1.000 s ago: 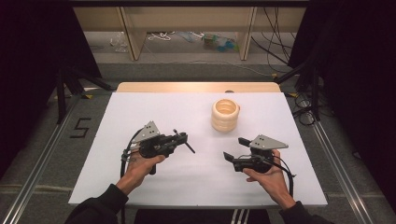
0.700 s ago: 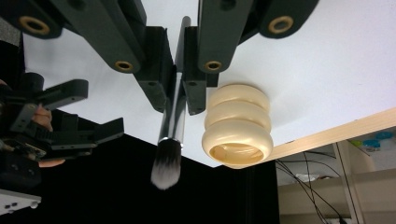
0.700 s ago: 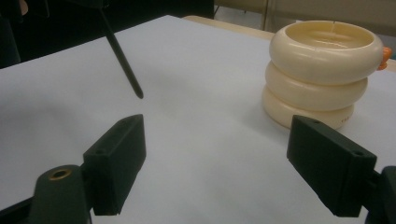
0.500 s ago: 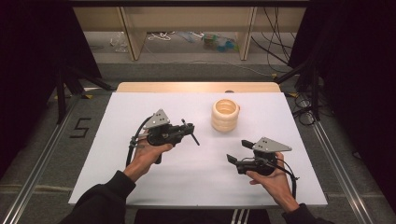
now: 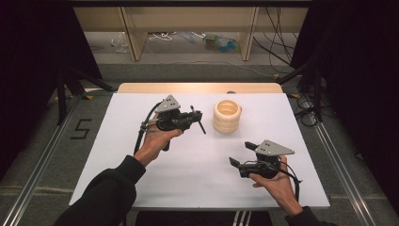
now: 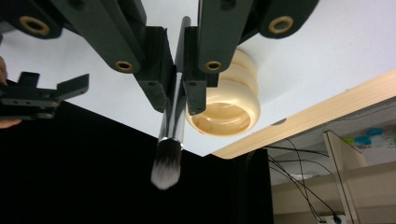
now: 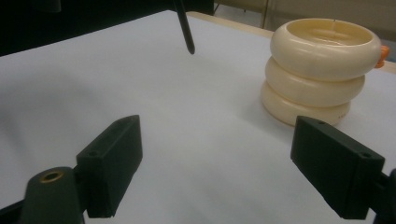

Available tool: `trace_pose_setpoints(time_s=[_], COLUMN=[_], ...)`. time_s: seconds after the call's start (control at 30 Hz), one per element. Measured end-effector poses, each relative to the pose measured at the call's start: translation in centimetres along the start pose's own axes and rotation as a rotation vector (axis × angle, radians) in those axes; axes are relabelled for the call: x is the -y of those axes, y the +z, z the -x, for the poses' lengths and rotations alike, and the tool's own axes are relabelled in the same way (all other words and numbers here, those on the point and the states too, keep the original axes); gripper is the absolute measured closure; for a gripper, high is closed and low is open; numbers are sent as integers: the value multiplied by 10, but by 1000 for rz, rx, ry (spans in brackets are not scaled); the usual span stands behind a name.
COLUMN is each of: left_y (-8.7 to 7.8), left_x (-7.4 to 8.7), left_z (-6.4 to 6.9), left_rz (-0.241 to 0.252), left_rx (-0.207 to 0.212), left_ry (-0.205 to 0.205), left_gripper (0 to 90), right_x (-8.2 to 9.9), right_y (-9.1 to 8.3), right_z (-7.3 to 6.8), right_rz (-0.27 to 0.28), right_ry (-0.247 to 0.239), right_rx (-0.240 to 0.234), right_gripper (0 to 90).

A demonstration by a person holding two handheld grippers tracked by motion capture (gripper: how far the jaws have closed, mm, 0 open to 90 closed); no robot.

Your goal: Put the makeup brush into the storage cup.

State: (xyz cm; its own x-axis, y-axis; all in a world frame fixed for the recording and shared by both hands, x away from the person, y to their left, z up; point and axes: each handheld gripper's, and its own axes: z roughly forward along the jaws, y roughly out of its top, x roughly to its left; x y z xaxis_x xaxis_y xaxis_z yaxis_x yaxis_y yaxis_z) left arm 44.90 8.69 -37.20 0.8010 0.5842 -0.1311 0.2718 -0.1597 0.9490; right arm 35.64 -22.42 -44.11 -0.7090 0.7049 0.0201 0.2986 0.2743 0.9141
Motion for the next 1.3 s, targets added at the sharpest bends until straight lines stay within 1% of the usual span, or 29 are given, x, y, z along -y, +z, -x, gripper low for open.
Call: trace_pose_setpoints(time_s=[0.03,0.07,0.2,0.23,0.3,0.4,0.43,0.5,0.57,0.6,0.63,0.67,0.7,0.73,0.77,0.8,0.83,0.9,0.93,1.0,1.03,1.07,1.1,1.2,1.23,1.3], left_y=[2,3,11,13,17,21,22,25,27,29,30,32,34,36,38,40,42,45,47,51,52,54,56,62,64,69], left_x=[-2,-4,-10,-11,-14,-19,-20,-23,-27,-28,-29,-31,-32,-33,-35,-36,-38,-41,-42,-45,-46,-47,-49,-53,-54,-57], left_z=[-1,-2,-6,-6,-7,-8,-9,-11,-12,-13,-13,-14,-14,-14,-16,-15,-15,-16,-17,-19,-19,-19,-19,-17,-16,-17], left_rz=[0,0,3,-1,-3,1,-3,-3,-1,1,1,-1,-1,0,8,-1,0,5,5,11,17,17,11,8,10,22], left_rx=[1,-3,-15,-14,-18,-18,-17,-25,-28,-32,-30,-35,-38,-39,-36,-40,-41,-39,-42,-42,-40,-39,-42,-45,-43,-38], left_ry=[-7,-9,-7,-7,-5,-6,-7,-6,-11,-9,-9,-3,-6,-7,14,-4,-8,3,5,-8,-19,-19,-6,3,-1,4], left_gripper=[832,832,832,832,832,832,832,832,832,832,832,832,832,832,832,832,832,832,832,832,832,832,832,832,832,832], right_x=[0,1,2,2,3,4,4,5,5,5,5,5,5,4,5,5,5,5,4,4,5,5,4,4,5,5], right_y=[-2,-1,-5,-5,-7,-9,-10,-9,-9,-8,-8,-8,-9,-9,-8,-8,-8,-8,-9,-9,-8,-8,-8,-8,-7,-7], right_z=[0,0,0,0,0,1,0,0,1,0,1,1,1,1,1,1,0,0,0,0,1,1,0,0,0,0], right_rz=[-9,4,8,20,16,18,7,18,14,19,32,30,17,18,14,14,11,15,1,1,13,13,4,0,16,17], right_ry=[-4,-8,-12,-13,-4,-9,9,6,-4,15,-7,-7,-8,-7,-12,-12,-11,-12,-13,-14,-12,-12,-10,-14,-12,-13], right_rx=[13,15,25,30,27,31,27,32,32,21,33,32,33,32,34,33,36,31,37,35,27,27,30,31,27,25], right_gripper=[166,164,162,162,163,162,163,163,163,163,163,163,163,163,163,163,163,163,163,163,164,164,164,164,164,165])
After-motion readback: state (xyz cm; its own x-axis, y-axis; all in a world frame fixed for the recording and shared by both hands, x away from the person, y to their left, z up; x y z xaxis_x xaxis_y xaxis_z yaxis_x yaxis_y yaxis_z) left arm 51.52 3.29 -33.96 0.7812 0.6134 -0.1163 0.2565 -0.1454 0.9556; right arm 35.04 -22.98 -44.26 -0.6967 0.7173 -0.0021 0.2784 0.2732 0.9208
